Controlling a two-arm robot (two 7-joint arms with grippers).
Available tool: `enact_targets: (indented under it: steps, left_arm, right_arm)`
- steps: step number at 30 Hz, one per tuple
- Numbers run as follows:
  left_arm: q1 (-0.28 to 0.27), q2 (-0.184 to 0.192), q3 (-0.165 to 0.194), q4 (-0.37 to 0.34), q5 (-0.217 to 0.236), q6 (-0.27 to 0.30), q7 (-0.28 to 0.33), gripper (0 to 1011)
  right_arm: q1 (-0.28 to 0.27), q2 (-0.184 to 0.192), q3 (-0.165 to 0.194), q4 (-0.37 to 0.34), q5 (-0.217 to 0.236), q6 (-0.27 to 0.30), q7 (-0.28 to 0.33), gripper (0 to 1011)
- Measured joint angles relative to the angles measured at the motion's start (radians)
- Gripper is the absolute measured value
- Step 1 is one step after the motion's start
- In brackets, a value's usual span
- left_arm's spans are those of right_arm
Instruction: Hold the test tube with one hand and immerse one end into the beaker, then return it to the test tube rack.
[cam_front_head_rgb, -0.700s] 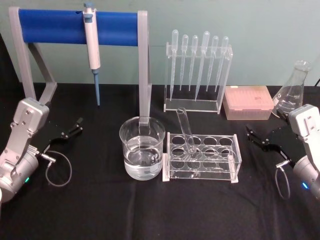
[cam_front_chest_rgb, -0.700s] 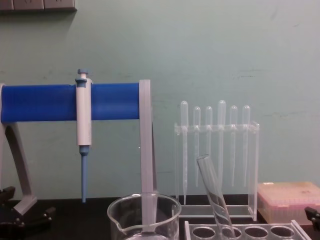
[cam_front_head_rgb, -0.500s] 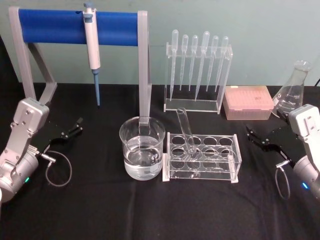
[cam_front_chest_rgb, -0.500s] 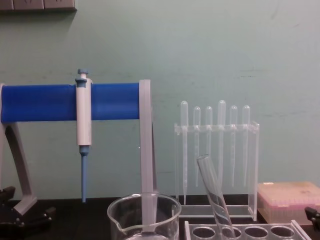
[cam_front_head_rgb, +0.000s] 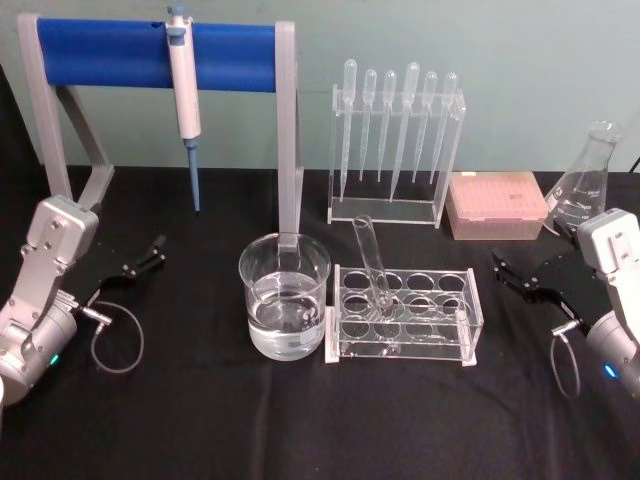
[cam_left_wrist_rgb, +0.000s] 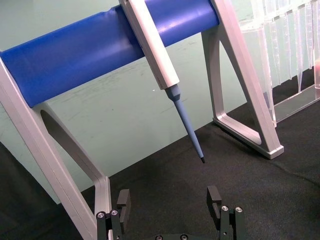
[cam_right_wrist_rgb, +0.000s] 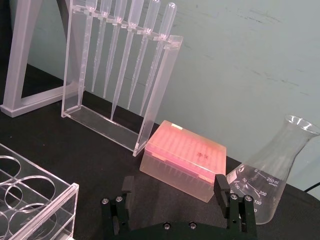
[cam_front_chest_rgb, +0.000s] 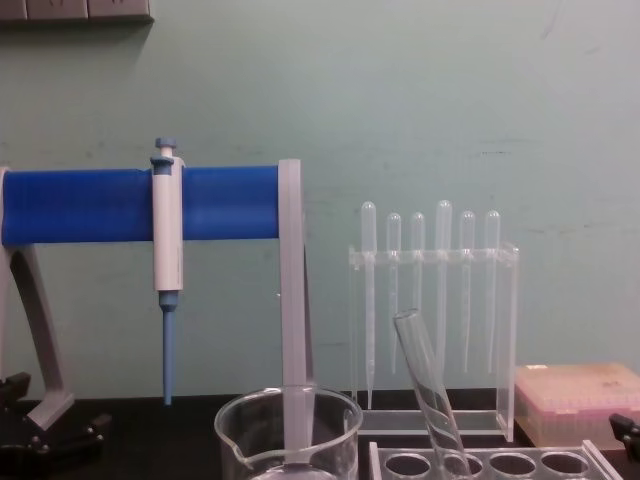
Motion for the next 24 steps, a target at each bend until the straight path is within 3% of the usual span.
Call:
enact_targets:
  steps: [17,24]
  left_arm:
    - [0.0,0.0,0.0,0.0,0.0,0.0,0.0,1000]
    - [0.0,0.0,0.0,0.0,0.0,0.0,0.0,1000]
  right_arm:
    - [-0.003,0.0,0.003,-0.002,-0.001,0.0,0.0,1002]
    - [-0.071,0.039,0.039,-0.092,-0.019,0.02,-0.012,1002]
